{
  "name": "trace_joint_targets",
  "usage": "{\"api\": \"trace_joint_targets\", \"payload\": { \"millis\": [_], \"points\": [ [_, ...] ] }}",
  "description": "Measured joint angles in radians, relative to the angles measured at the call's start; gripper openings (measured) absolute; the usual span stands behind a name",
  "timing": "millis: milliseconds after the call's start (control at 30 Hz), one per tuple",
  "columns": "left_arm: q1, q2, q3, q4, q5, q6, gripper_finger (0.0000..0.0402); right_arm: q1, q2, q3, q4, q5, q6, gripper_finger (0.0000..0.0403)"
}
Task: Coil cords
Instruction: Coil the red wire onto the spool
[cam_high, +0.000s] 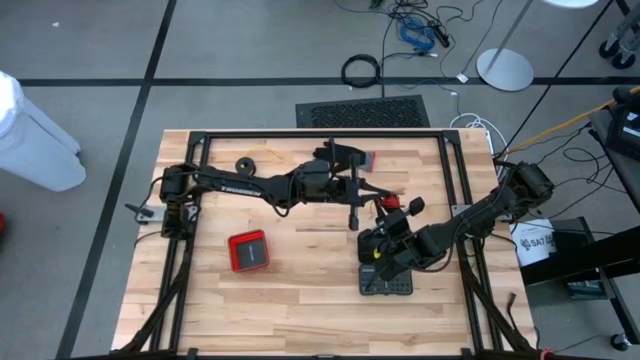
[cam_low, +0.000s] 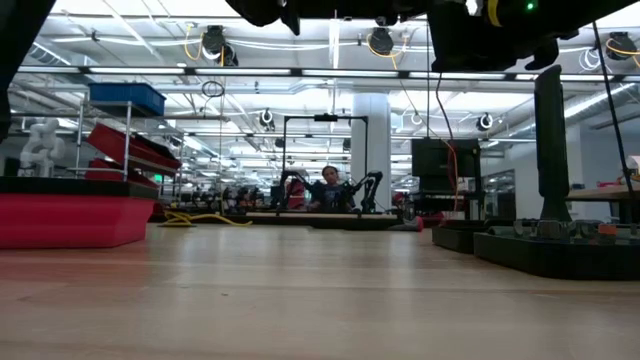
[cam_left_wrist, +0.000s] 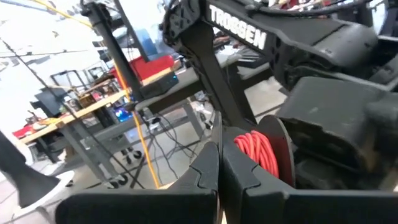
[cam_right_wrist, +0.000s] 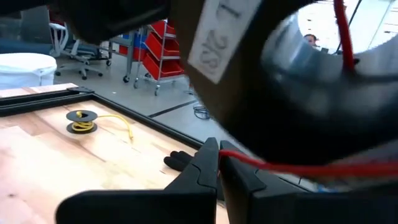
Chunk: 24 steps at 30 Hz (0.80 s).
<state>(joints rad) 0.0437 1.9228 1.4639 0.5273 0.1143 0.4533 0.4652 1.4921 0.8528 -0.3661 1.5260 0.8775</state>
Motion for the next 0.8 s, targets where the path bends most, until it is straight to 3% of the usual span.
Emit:
{"api": "trace_joint_targets", "payload": {
  "millis": [400, 800],
  "points": [
    [0.021, 0.002, 0.000, 0.022, -0.008, 0.084, 0.0000, -0.009, 0.000, 0.000, 0.079, 0.010, -0.008, 0.0000],
    [0.075, 0.093, 0.001, 0.061, -0.030, 0.074, 0.0000, -0.033, 0.000, 0.004, 0.116, -0.008, -0.088, 0.0000]
  ]
}}
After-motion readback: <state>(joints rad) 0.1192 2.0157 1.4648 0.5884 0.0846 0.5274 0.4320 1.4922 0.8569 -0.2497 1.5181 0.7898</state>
